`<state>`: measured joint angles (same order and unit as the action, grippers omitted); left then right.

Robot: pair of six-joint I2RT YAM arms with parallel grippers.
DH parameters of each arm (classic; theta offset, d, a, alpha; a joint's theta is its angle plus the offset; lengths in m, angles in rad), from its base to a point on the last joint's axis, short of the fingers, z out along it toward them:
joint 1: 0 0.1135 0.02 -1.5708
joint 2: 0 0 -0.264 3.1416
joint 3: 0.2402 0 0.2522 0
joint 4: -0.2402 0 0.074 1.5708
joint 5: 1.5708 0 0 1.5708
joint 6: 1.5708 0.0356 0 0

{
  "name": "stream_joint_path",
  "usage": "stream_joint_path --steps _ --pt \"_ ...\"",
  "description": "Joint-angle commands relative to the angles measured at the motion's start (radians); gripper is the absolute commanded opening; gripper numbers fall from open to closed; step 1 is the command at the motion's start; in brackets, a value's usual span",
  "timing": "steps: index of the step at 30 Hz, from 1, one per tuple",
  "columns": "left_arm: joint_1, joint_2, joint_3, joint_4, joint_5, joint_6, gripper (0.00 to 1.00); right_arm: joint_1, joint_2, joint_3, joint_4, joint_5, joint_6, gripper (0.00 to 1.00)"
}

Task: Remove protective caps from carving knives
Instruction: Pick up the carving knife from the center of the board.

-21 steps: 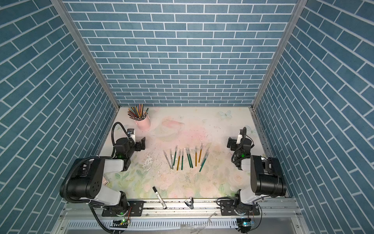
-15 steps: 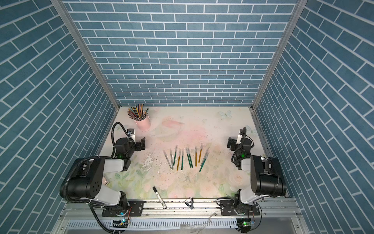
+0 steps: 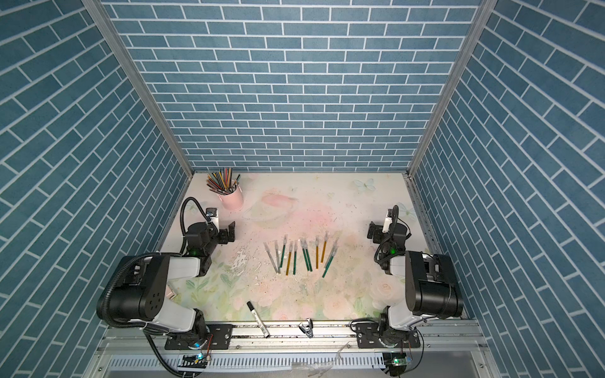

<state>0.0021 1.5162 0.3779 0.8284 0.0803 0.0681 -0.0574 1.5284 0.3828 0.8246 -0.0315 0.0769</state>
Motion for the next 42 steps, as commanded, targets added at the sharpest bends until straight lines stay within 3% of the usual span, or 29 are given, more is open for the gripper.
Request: stream_joint_path --steps 1,23,29,37,42 --pt "0.004 0.006 0.015 0.018 0.004 0.010 0.99 -0.002 0.012 0.019 0.019 -0.007 -0.032 0.99" --pt "0.004 0.006 0.013 0.022 0.004 0.009 0.99 -0.005 0.010 0.016 0.022 -0.011 -0.031 0.99" --pt "0.004 -0.048 0.041 -0.072 -0.017 0.001 0.99 -0.006 0.005 0.020 0.013 -0.016 -0.031 0.99" --pt "0.004 -0.229 0.185 -0.498 -0.096 -0.118 0.99 -0.007 -0.123 0.128 -0.304 -0.015 -0.002 0.99" --pt "0.003 -0.312 0.211 -0.536 -0.056 -0.207 0.99 -0.007 -0.237 0.162 -0.485 -0.019 0.057 0.99"
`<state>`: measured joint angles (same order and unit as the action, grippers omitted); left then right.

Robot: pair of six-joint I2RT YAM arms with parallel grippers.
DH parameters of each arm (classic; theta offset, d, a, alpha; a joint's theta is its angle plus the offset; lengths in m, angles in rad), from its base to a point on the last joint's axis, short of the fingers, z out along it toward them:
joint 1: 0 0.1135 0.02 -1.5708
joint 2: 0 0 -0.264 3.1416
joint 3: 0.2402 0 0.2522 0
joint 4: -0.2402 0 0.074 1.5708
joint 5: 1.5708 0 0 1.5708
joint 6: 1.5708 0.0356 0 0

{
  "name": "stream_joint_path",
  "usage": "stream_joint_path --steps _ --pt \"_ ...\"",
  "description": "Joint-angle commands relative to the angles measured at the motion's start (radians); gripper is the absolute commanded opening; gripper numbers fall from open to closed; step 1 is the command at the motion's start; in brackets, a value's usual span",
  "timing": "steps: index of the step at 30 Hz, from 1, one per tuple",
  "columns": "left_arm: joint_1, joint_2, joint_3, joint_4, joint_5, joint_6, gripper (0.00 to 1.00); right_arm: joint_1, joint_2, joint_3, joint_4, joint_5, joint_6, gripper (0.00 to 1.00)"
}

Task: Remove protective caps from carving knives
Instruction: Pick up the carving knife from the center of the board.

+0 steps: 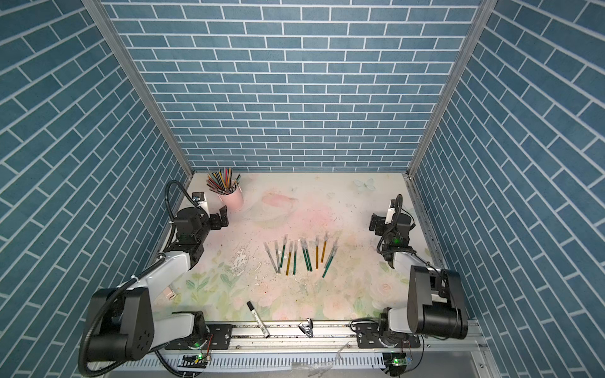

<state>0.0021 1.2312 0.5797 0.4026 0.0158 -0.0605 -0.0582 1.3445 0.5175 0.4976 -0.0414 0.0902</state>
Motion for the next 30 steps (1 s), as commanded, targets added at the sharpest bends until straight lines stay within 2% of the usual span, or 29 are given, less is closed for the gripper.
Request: stream_joint_path --steps 1,6,11,16,20,22,26,30 --pt "0.001 -0.043 0.015 -0.123 0.011 -0.095 0.99 -0.006 -0.075 0.047 -0.214 -0.015 0.069 0.99" --pt "-0.001 -0.118 0.038 -0.198 0.044 -0.163 0.99 -0.006 -0.110 0.178 -0.505 -0.040 0.155 0.98" --pt "-0.001 -0.163 0.114 -0.373 0.074 -0.264 0.99 -0.005 -0.144 0.225 -0.594 -0.149 0.192 0.95" --pt "-0.001 -0.164 0.180 -0.473 0.168 -0.280 0.99 0.013 -0.144 0.290 -0.687 -0.204 0.190 0.95" --pt "-0.025 -0.176 0.218 -0.548 0.173 -0.300 0.99 0.038 -0.118 0.357 -0.763 -0.237 0.178 0.98" --pt "-0.078 -0.180 0.244 -0.595 0.135 -0.287 0.99 0.046 -0.098 0.384 -0.790 -0.292 0.176 0.97" --pt "-0.273 -0.161 0.295 -0.678 -0.041 -0.265 0.99 0.085 -0.032 0.455 -0.850 -0.306 0.215 0.91" --pt "-0.455 -0.093 0.331 -0.687 -0.134 -0.291 0.99 0.112 0.013 0.493 -0.858 -0.306 0.249 0.89"
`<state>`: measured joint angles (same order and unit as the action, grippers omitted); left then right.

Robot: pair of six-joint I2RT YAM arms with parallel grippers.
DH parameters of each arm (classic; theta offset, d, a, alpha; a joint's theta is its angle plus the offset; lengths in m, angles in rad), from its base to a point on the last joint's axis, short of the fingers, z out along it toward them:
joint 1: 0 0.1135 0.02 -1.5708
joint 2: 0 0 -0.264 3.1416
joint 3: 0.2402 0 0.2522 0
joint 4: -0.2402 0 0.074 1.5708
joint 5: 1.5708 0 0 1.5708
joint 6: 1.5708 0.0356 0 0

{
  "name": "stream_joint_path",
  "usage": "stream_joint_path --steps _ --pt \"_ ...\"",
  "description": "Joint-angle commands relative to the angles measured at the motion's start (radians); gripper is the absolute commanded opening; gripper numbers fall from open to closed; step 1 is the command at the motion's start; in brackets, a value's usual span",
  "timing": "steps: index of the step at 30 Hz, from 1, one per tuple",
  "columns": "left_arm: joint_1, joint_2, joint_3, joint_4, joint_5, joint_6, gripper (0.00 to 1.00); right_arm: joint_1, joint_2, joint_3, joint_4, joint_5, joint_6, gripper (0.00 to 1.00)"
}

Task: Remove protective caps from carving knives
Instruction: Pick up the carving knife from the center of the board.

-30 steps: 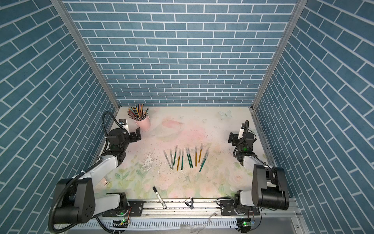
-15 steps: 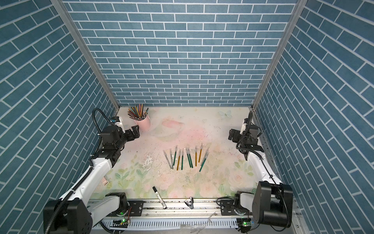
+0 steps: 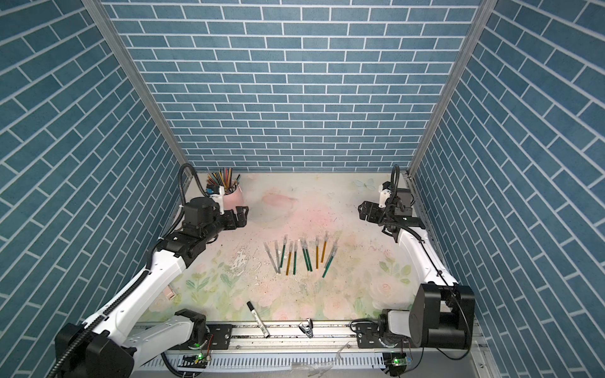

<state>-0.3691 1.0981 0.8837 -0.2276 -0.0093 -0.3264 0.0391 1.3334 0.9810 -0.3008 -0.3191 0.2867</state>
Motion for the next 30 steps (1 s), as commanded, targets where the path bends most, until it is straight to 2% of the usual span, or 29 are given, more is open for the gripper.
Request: stream_joint_path --steps 1,6,10,13,16,19,22,26,30 --pt "-0.132 0.069 0.039 -0.055 -0.124 -0.028 0.99 0.018 0.031 0.037 -0.068 -0.029 0.060 0.89" --pt "-0.314 0.244 0.137 -0.080 -0.161 -0.037 0.99 0.017 0.048 0.061 -0.117 -0.030 0.054 0.89" --pt "-0.438 0.399 0.244 -0.112 -0.139 -0.036 0.98 -0.017 0.078 0.080 -0.184 -0.065 0.027 0.89" --pt "-0.516 0.512 0.351 -0.179 -0.132 -0.049 0.93 -0.062 0.081 0.061 -0.194 -0.089 0.027 0.89" --pt "-0.580 0.626 0.463 -0.261 -0.126 -0.065 0.83 -0.077 0.076 0.055 -0.231 -0.039 0.003 0.89" --pt "-0.630 0.720 0.555 -0.328 -0.127 -0.073 0.78 -0.095 0.076 0.047 -0.245 -0.035 -0.004 0.89" --pt "-0.658 0.787 0.618 -0.356 -0.103 -0.087 0.66 -0.116 0.073 0.029 -0.231 -0.064 0.005 0.89" --pt "-0.688 0.855 0.689 -0.396 -0.067 -0.087 0.57 -0.127 0.067 0.012 -0.218 -0.075 0.008 0.89" --pt "-0.715 0.900 0.741 -0.432 -0.062 -0.080 0.55 -0.132 0.066 0.003 -0.211 -0.093 0.006 0.89"
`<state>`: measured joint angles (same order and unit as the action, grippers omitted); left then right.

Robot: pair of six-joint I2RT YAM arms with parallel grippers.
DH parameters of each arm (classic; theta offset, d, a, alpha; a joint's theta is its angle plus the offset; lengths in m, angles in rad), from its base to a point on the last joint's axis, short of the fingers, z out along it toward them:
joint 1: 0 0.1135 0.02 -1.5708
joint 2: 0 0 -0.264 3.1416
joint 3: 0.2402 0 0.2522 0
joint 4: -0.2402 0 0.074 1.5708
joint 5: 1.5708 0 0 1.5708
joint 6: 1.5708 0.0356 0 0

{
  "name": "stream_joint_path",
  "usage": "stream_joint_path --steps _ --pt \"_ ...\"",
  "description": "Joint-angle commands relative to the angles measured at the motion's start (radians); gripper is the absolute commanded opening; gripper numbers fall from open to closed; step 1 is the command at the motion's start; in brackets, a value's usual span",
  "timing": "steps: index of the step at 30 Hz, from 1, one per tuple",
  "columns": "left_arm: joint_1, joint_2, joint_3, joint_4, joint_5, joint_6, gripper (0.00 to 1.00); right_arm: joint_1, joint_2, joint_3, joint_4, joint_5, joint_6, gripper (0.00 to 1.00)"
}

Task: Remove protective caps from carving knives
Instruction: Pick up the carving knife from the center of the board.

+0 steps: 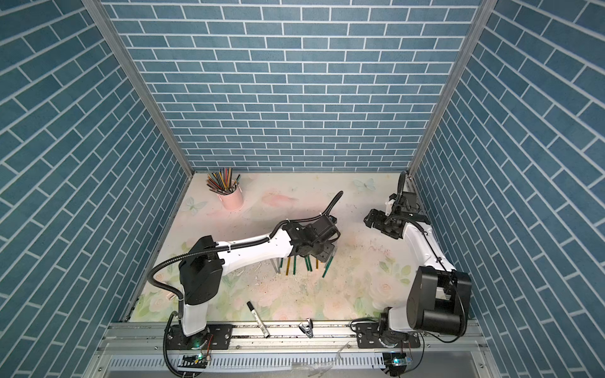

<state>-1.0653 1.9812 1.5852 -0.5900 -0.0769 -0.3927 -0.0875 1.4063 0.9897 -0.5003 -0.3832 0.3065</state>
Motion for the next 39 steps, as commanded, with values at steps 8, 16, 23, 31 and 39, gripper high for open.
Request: stream_joint_path --steps 8,16,23,31,39 --pt "-0.042 0.066 0.082 -0.101 0.009 -0.026 0.55 -0.017 -0.015 -0.026 0.002 -0.052 -0.015 0.89" --pt "-0.063 0.087 0.094 -0.127 -0.014 -0.036 0.51 -0.018 -0.027 -0.024 -0.008 -0.053 -0.008 0.89" --pt "-0.073 0.095 0.076 -0.096 0.007 -0.039 0.45 -0.018 -0.032 -0.016 -0.027 -0.043 0.002 0.88" --pt "-0.075 0.140 0.125 -0.107 0.027 -0.015 0.40 -0.018 -0.039 -0.025 -0.047 -0.067 -0.005 0.87" --pt "-0.077 0.203 0.165 -0.130 0.044 -0.023 0.36 -0.021 -0.061 -0.050 -0.055 -0.069 -0.012 0.86"
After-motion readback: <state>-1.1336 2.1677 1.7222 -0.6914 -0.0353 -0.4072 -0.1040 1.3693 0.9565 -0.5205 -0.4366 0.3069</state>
